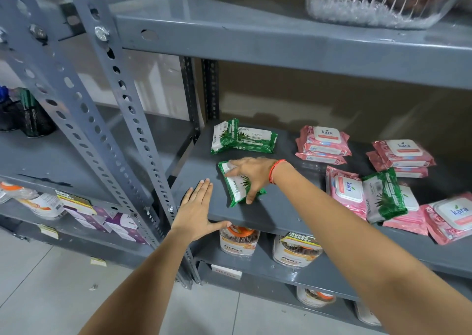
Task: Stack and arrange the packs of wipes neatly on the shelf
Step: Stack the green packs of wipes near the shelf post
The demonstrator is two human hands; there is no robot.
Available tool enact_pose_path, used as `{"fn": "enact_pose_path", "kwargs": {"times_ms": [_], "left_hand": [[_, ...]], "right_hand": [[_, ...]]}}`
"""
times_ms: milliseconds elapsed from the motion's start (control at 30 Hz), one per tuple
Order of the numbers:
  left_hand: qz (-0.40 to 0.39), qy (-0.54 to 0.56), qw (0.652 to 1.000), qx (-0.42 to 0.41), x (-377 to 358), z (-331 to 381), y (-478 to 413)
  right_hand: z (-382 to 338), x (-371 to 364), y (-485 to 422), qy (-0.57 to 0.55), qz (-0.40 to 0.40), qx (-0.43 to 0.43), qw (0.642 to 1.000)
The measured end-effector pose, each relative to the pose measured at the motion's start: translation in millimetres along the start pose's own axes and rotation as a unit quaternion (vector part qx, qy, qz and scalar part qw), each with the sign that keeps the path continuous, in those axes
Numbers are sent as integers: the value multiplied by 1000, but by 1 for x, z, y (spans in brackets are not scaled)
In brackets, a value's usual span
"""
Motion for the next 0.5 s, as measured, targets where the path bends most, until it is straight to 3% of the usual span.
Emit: {"fn": "enact_pose_path", "kwargs": {"times_ms": [100,300,500], "left_hand": [[0,3,1000,3,0,0,0],[8,6,1000,8,-1,0,0],[14,17,1000,7,-2,1,0]], "right_hand": [[3,-7,-5,-34,8,-4,999],[-10,-28,-9,-64,127,-91,986],[-38,-47,-5,-72,252,-246,933]]}}
Point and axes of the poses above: each hand's wrist, its own y-axis away from the middle knuckle, its own x-axis out of the back of the hand, z = x × y, the point moved 2 cm from there along -y, towards the middle knuckle, and after that the axes turned 4 degrees about -y, right-handed, at the moved point
